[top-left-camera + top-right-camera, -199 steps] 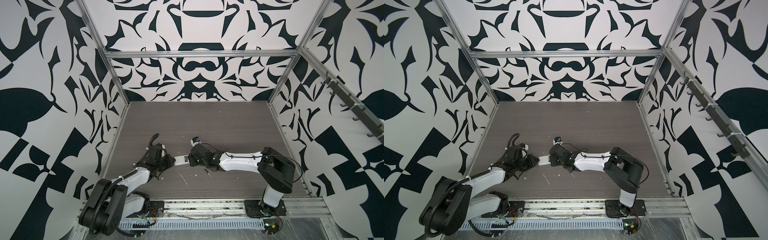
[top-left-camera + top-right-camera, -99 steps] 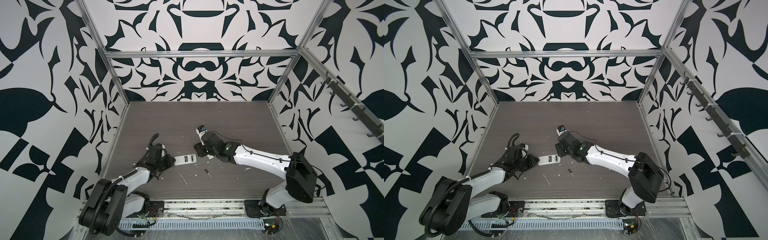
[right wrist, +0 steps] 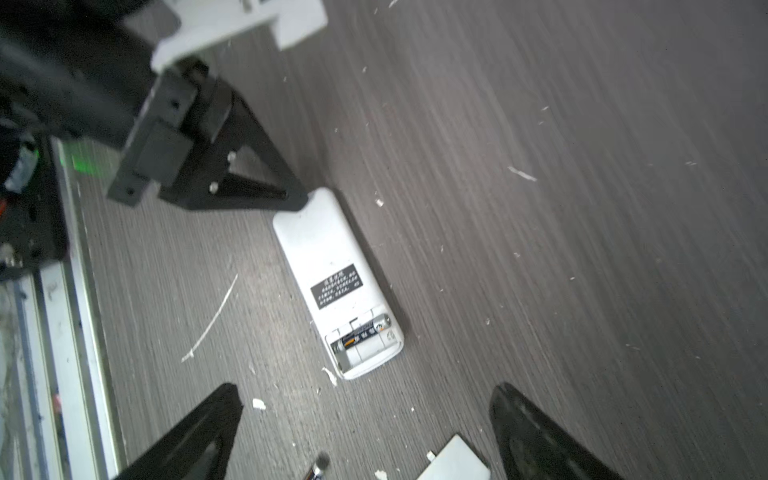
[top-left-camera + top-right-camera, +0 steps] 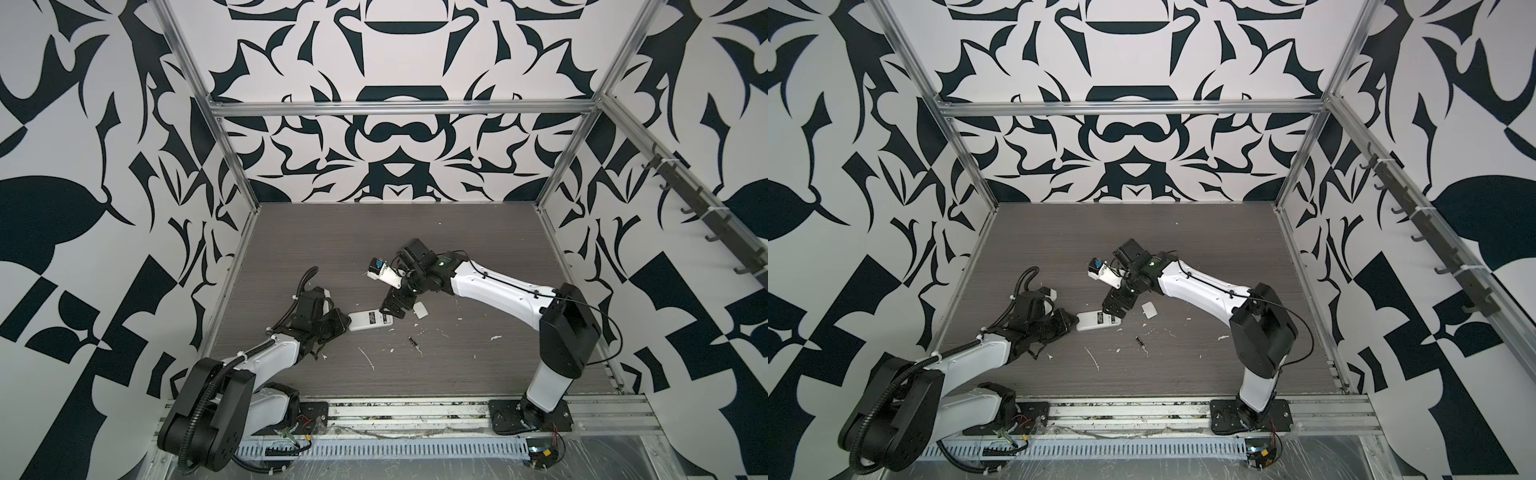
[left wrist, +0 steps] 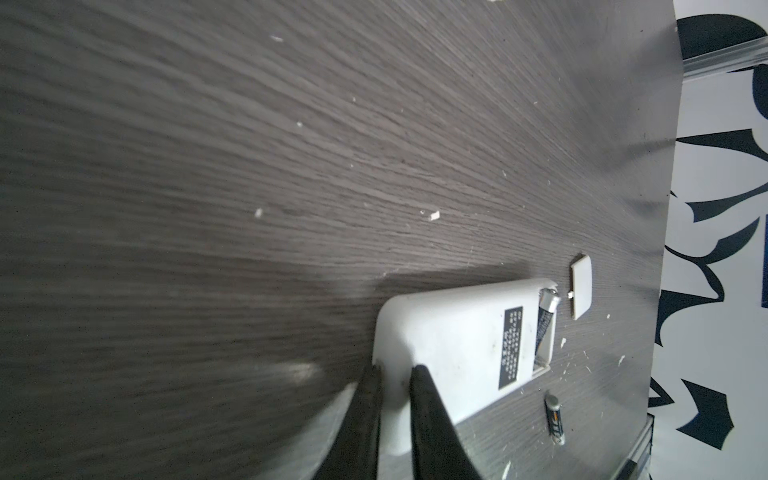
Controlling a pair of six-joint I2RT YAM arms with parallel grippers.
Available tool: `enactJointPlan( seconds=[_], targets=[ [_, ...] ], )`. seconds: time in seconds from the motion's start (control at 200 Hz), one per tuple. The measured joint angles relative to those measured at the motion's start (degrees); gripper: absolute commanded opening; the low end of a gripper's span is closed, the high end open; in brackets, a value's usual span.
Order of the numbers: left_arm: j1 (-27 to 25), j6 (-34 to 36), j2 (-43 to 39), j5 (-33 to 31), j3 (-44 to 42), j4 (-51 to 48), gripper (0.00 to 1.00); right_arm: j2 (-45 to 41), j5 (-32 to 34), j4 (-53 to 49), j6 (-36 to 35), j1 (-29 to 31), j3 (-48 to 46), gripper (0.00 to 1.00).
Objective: Load the batteries into the remote control
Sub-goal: 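Raise the right gripper away from the remote, then lower the open right gripper back onto the battery in the compartment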
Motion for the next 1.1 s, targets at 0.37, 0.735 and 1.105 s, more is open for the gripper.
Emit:
enactJointPlan(
  seconds=[0.37, 0.735, 1.105],
  targets=[
    [0.00, -0.02, 0.17, 0.22, 0.00, 0.07, 0.18, 2.95, 2.51, -2.36, -10.40, 0.39, 0.63, 0.75],
    [0.00, -0.04, 0.17, 0.24, 0.00, 0.07, 0.16, 5.90, 4.61, 0.22, -13.68, 1.55, 0.90, 0.46],
    [0.00, -0.26, 0.17, 0.26, 0.00, 0.07, 0.15, 10.12, 5.03, 0.59, -15.69, 1.81, 2.99, 0.37]
  ],
)
